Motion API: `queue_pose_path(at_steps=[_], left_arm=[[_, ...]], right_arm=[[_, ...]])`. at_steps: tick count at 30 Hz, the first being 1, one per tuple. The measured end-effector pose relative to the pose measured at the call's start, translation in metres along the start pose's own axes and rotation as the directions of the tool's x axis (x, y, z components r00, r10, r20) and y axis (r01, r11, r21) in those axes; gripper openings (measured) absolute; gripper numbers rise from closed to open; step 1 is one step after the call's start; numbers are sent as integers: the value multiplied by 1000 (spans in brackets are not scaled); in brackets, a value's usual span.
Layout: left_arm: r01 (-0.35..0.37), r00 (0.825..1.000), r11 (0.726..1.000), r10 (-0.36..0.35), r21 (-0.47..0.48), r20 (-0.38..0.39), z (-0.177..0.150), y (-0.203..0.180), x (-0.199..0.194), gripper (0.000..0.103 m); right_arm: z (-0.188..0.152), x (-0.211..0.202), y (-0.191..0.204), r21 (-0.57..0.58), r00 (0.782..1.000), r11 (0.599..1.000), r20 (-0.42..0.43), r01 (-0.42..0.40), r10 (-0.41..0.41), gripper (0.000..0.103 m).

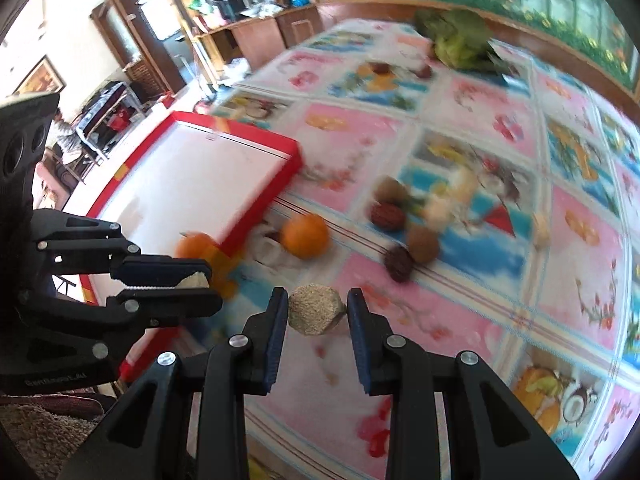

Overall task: Organize fruits
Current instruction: 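Grasp another beige cake with the right gripper while the left grasps a white piece, then lower the beige cake and white piece onto the tray and open both grippers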

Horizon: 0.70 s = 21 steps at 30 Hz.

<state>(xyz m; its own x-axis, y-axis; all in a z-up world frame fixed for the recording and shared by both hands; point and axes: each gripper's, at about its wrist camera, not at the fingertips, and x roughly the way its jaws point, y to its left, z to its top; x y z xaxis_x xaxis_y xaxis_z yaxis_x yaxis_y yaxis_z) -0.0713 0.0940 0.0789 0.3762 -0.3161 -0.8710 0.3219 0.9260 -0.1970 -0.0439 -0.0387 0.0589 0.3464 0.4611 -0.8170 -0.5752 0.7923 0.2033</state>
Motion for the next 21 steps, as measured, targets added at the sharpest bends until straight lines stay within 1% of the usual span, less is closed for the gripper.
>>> queue_pose_path(at_steps=[4,9,11,12,16,17,20,21], left_arm=[[-56,998,997,58,-45,30,-11,24,-21,18],[-154,988,983,156,-103,16,-36,59,-33,18],[-209,978,970,210,-128,-6,-47,73,-33,18],[-226,974,964,226,-140,-16,-51,79,-32,18],[-311,950,935,306,-170,-58,-64,101,-30,18],[-327,945,929,321,-173,-66,-66,105,-30,18],[-351,936,918,344,-184,-68,-69,114,-31,18],[-371,929,911,365,-182,-65,-68,116,-32,18]], right_arm=[[13,4,33,-74,999,997,22,-28,30,29],[30,16,80,-168,997,983,28,-67,73,29],[36,24,93,-190,996,978,15,-83,87,29],[40,32,101,-202,996,975,0,-89,91,29],[51,57,116,-211,995,973,-52,-90,81,29],[53,63,118,-208,995,974,-65,-90,78,29],[55,78,123,-210,993,975,-103,-75,55,29],[54,80,124,-213,993,974,-109,-72,49,29]])
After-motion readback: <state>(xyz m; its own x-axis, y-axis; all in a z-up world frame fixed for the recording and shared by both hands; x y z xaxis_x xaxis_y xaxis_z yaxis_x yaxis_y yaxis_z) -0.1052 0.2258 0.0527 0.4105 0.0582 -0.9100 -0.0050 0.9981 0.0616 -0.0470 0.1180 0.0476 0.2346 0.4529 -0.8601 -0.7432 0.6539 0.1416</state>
